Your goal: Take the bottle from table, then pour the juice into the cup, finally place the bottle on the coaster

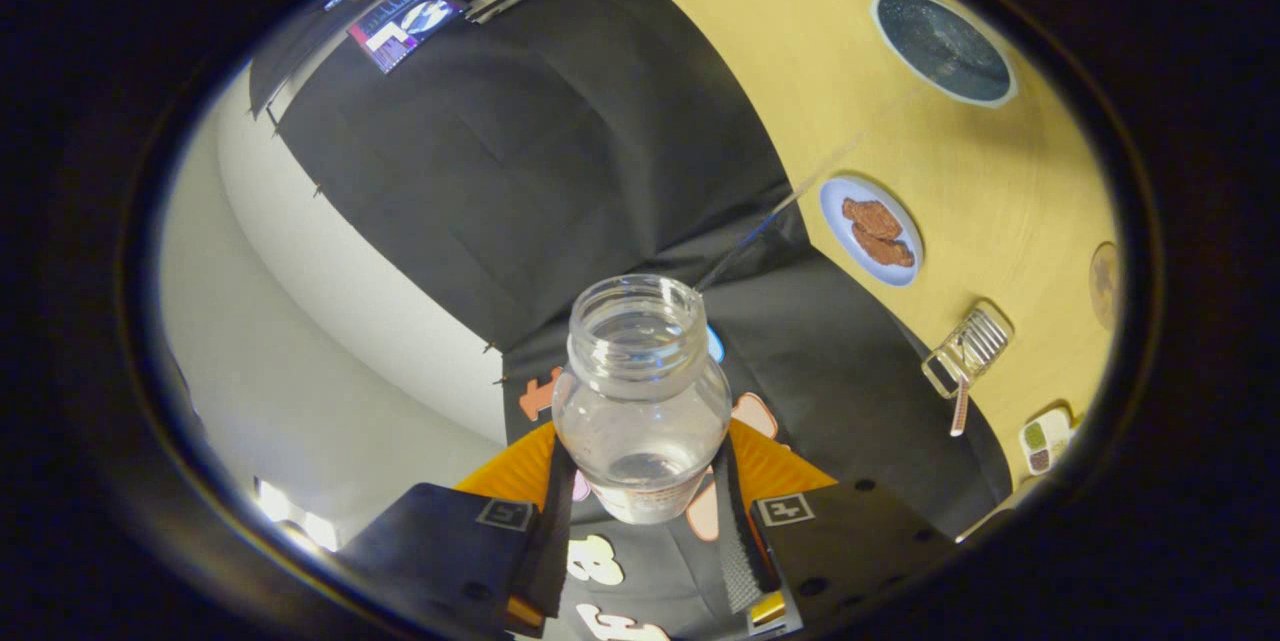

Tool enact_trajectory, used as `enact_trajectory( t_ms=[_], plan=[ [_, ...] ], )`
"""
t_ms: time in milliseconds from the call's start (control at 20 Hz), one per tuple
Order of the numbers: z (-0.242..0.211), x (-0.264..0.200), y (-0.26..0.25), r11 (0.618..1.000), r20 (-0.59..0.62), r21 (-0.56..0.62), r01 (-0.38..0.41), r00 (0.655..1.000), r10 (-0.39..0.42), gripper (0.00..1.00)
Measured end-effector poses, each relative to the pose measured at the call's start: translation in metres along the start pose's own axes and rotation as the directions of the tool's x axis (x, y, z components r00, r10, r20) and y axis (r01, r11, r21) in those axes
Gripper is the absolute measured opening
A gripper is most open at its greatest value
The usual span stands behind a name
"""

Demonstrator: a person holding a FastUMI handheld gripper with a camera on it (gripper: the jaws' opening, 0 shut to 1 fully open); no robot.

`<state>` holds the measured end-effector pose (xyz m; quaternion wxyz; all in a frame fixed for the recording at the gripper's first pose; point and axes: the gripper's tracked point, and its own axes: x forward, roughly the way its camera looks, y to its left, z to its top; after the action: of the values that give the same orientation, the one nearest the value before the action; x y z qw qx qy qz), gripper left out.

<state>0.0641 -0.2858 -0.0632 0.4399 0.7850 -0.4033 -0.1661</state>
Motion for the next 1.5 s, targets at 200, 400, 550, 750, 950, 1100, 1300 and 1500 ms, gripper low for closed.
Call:
enact_trajectory(
  t_ms=[200,400,550,750,950,1100,1300,1500],
  plan=[
    [-0.005,0.003,0.006,1.000,0.003,0.012,-0.022,1.000,0.022,0.66],
    [-0.010,0.005,0.011,0.999,0.001,0.025,-0.039,0.999,0.039,0.66],
    [-0.007,-0.001,0.022,0.999,0.005,0.024,-0.045,0.999,0.045,0.66],
    [-0.004,0.004,0.021,0.999,0.011,0.012,-0.045,0.999,0.045,0.65],
    [-0.001,0.006,0.018,0.999,0.009,-0.015,-0.034,0.999,0.034,0.66],
    [0.003,0.003,0.007,0.995,0.004,-0.101,0.001,1.000,-0.001,0.66],
    [0.017,-0.011,-0.019,0.963,0.006,-0.255,0.088,0.996,-0.090,0.66],
    [0.033,-0.026,-0.040,0.895,0.003,-0.418,0.158,0.985,-0.173,0.66]
  ],
)
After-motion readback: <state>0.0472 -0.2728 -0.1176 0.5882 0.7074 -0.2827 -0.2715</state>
